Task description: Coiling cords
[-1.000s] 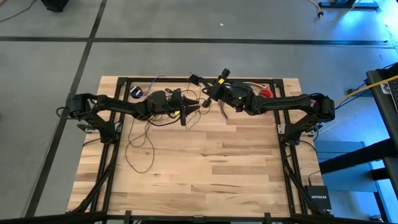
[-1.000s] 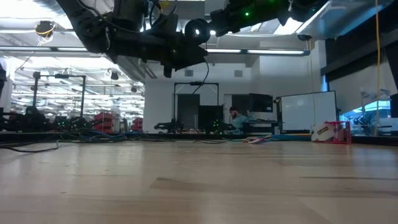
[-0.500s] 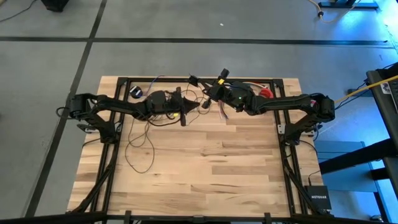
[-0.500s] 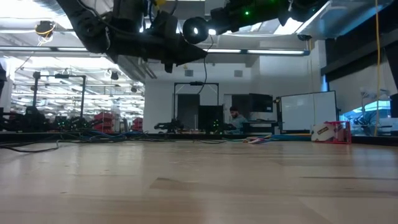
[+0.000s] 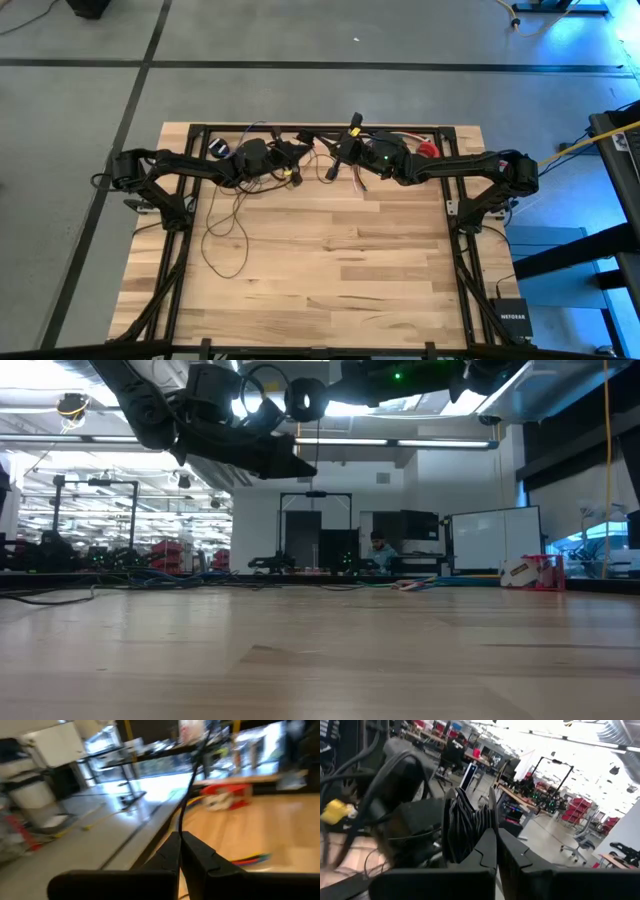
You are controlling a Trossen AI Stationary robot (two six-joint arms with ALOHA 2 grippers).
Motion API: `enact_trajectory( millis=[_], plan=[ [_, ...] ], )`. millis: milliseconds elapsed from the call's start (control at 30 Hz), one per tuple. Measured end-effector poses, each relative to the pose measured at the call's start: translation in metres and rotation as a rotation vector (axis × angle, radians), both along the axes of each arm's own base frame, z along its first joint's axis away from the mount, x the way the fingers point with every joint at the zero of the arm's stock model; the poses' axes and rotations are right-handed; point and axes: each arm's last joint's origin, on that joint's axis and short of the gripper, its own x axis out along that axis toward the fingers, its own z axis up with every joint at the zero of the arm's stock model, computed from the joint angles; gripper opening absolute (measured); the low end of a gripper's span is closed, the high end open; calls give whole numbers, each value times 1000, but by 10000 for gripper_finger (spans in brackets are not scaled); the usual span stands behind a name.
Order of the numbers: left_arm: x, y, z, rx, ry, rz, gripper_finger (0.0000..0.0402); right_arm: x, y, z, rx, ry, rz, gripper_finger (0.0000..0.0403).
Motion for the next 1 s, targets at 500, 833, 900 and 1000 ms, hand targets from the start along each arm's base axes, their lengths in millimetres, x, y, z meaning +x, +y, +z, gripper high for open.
enact_trajectory(
  millis=[500, 833, 900, 1000],
  plan=[
    [-37, 3, 45, 138, 61, 82, 5, -1, -1, -9, -69, 139, -57, 2],
    [-61, -9, 75, 92, -55, 50, 5, -2, -4, -14, -109, 218, -133, 2],
    [-60, -12, 76, 60, -82, -15, 5, -2, -4, -14, -109, 223, -145, 2],
    [-55, -17, 76, 18, -120, -87, 5, -1, -4, -16, -121, 233, -146, 2]
  ],
)
